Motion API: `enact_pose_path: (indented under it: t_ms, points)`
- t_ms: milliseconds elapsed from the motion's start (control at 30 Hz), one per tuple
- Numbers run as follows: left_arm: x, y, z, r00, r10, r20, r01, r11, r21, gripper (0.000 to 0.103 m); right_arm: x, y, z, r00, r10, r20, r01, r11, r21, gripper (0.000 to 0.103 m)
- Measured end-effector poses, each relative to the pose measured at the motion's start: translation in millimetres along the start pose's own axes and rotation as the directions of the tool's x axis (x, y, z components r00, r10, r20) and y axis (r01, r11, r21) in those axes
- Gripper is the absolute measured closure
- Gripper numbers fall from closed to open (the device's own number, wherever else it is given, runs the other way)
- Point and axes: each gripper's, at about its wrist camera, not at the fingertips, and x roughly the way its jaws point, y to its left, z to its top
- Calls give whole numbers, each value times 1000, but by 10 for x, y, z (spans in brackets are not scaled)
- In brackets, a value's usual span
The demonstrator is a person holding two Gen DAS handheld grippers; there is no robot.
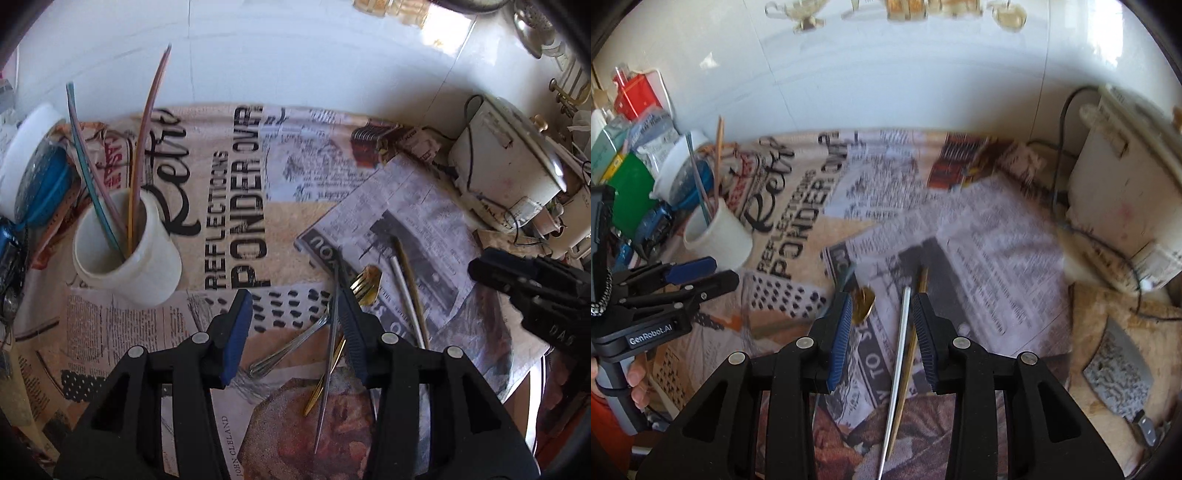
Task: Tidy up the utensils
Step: 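Move both open tools back over the remaining utensils, then close the right tool on a dark green chopstick while the left tool closes on a grey chopstick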
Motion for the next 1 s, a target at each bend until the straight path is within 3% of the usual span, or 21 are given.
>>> enact_pose_path:
  t_ms: [233, 500, 767, 867, 1000]
  points:
    - [287, 105, -247, 997, 18, -78, -22, 998, -52, 56, 564, 114, -252, 987, 70, -147, -69, 998, 12, 72]
    - [486, 180, -458, 992, 20, -126, -31, 995, -92, 56, 972, 255, -335, 958, 154, -242, -148, 988, 43, 72]
    - [555, 172, -551, 987, -41, -153, 25, 994, -103, 57, 1076, 356, -341, 959, 136, -250, -141, 990, -4, 86]
    - [590, 105, -539, 985, -56, -161, 43, 996, -84, 64, 1098, 347, -322, 964, 106, -244, -114, 993, -19, 95]
    - [673, 43, -499, 977, -101, -186, 88, 993, -77, 74, 1116, 401, -320, 967, 86, -240, -100, 994, -50, 96]
